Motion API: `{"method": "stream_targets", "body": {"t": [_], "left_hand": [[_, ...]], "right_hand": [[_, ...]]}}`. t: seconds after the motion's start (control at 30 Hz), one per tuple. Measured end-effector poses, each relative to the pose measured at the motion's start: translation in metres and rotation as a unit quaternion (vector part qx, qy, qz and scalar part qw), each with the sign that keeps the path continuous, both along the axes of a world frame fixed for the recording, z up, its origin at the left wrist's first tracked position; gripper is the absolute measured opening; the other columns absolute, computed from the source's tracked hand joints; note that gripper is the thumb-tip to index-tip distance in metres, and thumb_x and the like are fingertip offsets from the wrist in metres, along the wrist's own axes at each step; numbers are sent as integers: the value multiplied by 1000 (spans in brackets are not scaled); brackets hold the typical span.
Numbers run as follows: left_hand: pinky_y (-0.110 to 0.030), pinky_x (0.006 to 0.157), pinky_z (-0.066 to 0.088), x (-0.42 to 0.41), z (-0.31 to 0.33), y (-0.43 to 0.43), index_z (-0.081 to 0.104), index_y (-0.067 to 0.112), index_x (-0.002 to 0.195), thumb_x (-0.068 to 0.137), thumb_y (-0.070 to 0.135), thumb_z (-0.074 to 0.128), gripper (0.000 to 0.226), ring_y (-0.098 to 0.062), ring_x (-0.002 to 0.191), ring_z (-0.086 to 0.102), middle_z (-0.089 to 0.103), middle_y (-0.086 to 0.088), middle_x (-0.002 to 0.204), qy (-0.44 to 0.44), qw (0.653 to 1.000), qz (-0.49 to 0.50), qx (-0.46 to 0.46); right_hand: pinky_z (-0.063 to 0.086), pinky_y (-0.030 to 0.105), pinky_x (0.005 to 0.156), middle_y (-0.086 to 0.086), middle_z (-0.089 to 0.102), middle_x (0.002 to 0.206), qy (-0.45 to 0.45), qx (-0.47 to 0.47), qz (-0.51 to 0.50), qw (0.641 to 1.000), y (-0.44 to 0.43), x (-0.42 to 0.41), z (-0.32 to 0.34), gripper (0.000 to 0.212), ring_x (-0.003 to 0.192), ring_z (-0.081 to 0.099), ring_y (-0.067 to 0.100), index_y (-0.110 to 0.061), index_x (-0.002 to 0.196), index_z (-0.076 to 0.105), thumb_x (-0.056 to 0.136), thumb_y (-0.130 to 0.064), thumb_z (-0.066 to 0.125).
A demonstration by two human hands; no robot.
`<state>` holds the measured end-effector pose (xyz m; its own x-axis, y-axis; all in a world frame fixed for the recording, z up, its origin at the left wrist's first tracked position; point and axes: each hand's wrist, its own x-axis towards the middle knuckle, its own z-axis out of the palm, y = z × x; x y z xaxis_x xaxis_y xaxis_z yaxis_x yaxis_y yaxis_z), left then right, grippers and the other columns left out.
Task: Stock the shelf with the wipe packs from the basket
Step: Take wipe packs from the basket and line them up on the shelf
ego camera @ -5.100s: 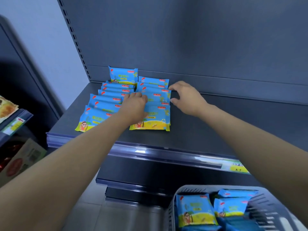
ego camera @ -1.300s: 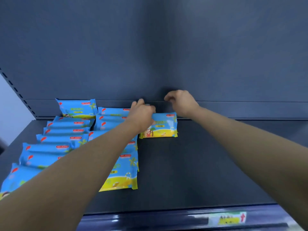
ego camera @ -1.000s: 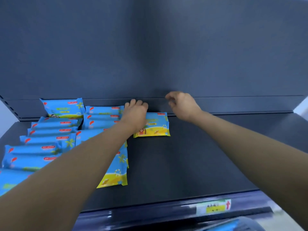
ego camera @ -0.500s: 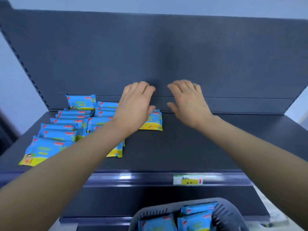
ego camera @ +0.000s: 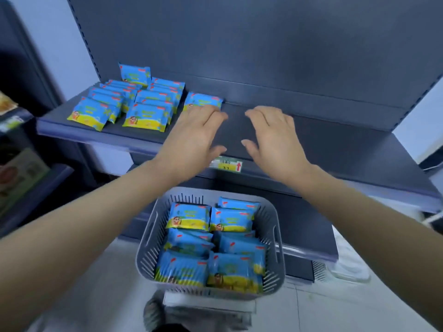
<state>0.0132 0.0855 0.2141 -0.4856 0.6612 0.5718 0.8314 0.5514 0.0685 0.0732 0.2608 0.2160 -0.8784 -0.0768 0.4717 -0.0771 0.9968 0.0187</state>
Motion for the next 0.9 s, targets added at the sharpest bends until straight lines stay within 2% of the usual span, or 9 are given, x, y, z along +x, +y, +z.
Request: {"method": "stream_targets", "body": {"t": [0.17,0.33,0.6,0.8,0.9], "left_hand": [[-33,96,29,32,-75,-4,50,7,126,80,25,70,54,-30,114,47,51,-12,124,-142,984,0,-107],[-32,95,31,34,-143,-25,47,11,129,85,28,63,50,-26,115,46,50,-8,124,-261,941,43,-213],[-38,96,36,28,-216,-43,47,10,128,86,24,62,47,-30,116,46,49,-11,127,-319,894,74,-306],[-38,101,36,18,-252,-48,44,12,133,87,27,62,51,-30,120,44,50,-11,129,-297,873,76,-381],[-39,100,37,13,-262,-48,45,12,132,88,25,59,48,-30,118,45,50,-10,129,-276,866,71,-411]], "right_hand": [[26,36,97,5,46,132,-143,20,27,989,-3,31,-82,45,124,39,25,-13,128,44,88,-26,56],[32,39,97,7,48,129,-314,31,24,949,-3,44,-159,38,120,42,28,-13,127,45,92,-23,51],[38,44,92,14,50,123,-488,41,-18,871,5,58,-226,32,114,45,32,-9,124,46,92,-14,50],[43,41,83,11,54,114,-536,45,-48,842,8,56,-245,26,102,53,30,-10,114,52,89,-15,55],[44,37,75,12,54,111,-547,41,-65,833,9,53,-253,25,95,55,29,-6,110,55,85,-2,54]]}}
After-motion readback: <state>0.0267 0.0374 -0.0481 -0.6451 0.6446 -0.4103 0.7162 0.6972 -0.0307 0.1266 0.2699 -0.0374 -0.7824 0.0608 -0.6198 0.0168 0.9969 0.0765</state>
